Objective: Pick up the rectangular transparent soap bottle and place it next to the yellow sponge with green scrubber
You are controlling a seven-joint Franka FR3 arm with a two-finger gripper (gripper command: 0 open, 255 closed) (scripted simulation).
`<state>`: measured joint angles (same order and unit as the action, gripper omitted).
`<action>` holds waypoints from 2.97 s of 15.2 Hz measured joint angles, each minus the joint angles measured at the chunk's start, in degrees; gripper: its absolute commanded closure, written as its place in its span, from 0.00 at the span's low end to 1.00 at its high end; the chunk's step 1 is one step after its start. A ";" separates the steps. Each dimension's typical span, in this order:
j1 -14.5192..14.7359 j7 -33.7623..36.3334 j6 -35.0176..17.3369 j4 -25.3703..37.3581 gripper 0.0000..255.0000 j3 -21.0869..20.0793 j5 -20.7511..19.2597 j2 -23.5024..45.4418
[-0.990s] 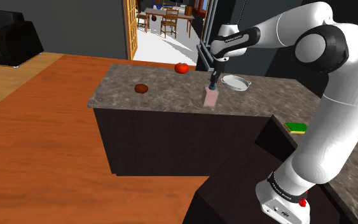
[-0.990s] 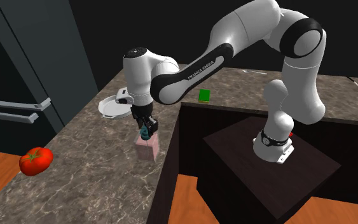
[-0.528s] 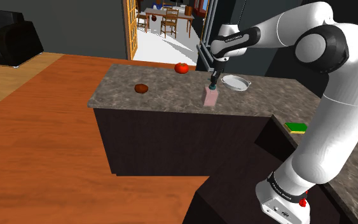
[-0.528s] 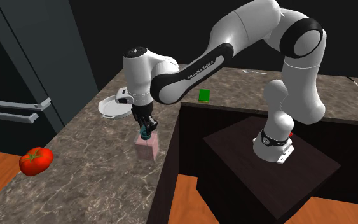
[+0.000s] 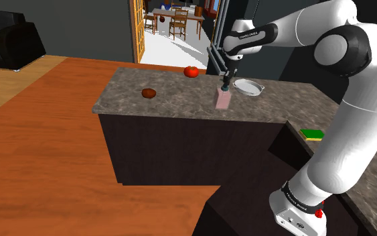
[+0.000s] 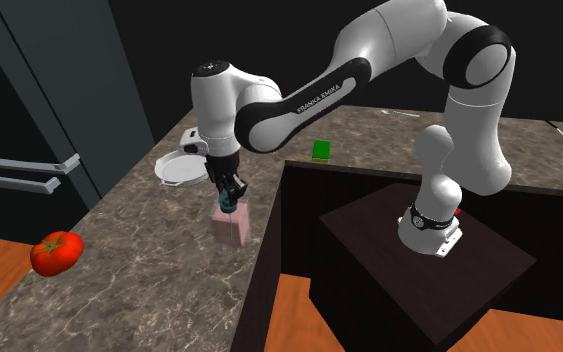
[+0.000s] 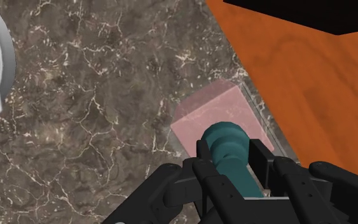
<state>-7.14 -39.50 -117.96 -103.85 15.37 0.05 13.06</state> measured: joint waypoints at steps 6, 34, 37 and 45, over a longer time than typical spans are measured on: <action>0.10 0.08 4.36 3.03 1.00 0.09 -0.36 -1.37; -0.40 -0.80 26.12 25.27 1.00 0.39 -0.13 -0.91; -0.67 -1.06 28.89 29.14 1.00 0.45 0.18 0.22; -1.58 -2.07 35.32 37.22 1.00 0.77 0.74 1.90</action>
<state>-8.73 -41.57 -82.64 -66.64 16.14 0.80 14.96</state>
